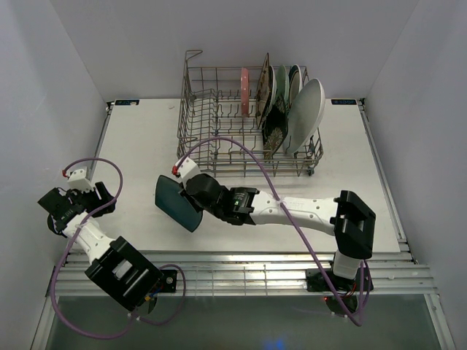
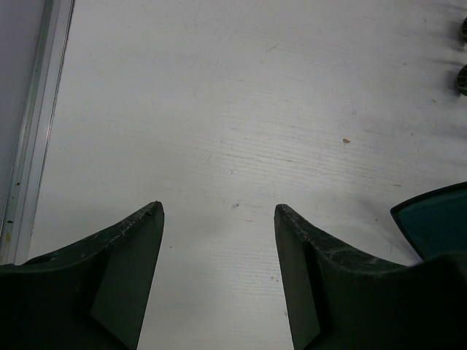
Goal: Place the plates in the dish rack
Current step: Pick up the plate from the corner of the board.
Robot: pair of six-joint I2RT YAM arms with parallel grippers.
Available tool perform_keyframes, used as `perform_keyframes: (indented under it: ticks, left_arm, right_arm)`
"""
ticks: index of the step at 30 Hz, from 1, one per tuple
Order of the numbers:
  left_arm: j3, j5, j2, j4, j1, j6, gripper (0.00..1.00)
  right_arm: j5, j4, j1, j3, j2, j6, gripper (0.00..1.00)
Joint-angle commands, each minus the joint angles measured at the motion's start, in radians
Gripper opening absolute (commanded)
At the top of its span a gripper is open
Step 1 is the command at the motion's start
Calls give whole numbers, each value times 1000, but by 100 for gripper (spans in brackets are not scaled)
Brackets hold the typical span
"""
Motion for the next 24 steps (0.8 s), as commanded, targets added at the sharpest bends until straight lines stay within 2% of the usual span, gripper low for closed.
perform_keyframes:
  ticks: [1,14,24]
  left_arm:
    - [6,5,-30,5,6,-6,72]
    - [9,8,-30,12,7,-17,72]
    - [15,13,-35,13,6,-29,73]
  right_arm:
    - [56,101,5,132,-91,-45,8]
    - [152,-50,9,342,-110,-128,8]
    - [312,-23,7,440,-163,-205,8]
